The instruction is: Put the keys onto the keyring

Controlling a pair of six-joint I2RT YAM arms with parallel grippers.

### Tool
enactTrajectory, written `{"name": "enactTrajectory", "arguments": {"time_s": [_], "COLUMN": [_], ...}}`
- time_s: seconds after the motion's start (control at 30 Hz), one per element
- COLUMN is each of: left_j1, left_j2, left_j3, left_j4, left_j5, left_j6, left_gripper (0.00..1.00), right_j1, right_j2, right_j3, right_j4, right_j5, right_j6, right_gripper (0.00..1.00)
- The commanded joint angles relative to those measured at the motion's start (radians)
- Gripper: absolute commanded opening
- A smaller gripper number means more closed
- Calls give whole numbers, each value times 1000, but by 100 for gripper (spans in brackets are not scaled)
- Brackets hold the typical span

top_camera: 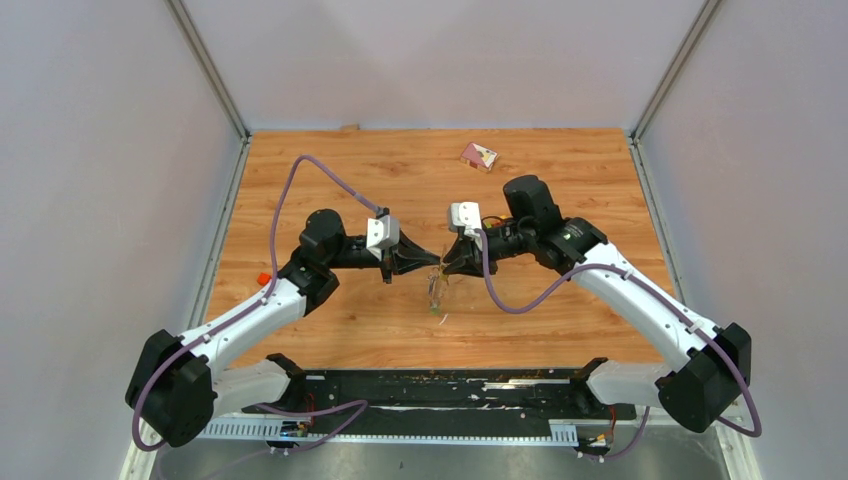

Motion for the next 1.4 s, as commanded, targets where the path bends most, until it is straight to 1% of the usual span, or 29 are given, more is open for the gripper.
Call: {"name": "enactTrajectory", "arguments": {"time_s": [0.0,0.3,0.43,0.57,0.67,0.73,0.83,0.9,0.97,1.07,1.17,1.27,1.37], "left_j1": [2,1,1,1,1,1,1,0,0,-3,-5,-6,-7], "left_j2": [-7,-4,-7,-14,-21,-24,-19,-8,2,18,27,34,45], "left_j3": [2,2,-1,4,31,66,117,142,148,152,152,152,154], "left_j4": [27,24,14,-38,-161,-268,-391,-428,-427,-413,-389,-372,-346], "left_j5": [-2,-4,-3,-4,-8,-27,-64,-77,-79,-72,-67,-65,-63], "left_j6": [28,33,43,97,205,312,412,450,459,459,449,446,426], "left_gripper": [0,0,0,0,0,6,22,31,38,42,44,43,41], "right_j1": [-4,-6,-6,-6,-3,2,25,39,48,59,70,77,81], "right_j2": [-30,-22,-24,-29,-19,-6,23,41,54,74,87,98,104], "right_j3": [35,29,27,39,67,92,130,154,171,197,211,221,225], "right_j4": [43,80,95,75,24,-20,-90,-130,-148,-175,-190,-199,-200], "right_j5": [-39,-19,4,49,96,129,203,247,273,300,316,317,314], "right_j6": [12,48,67,44,12,-6,-32,-40,-37,-35,-34,-33,-31], "right_gripper": [22,11,1,0,0,0,0,0,0,0,0,0,0]}}
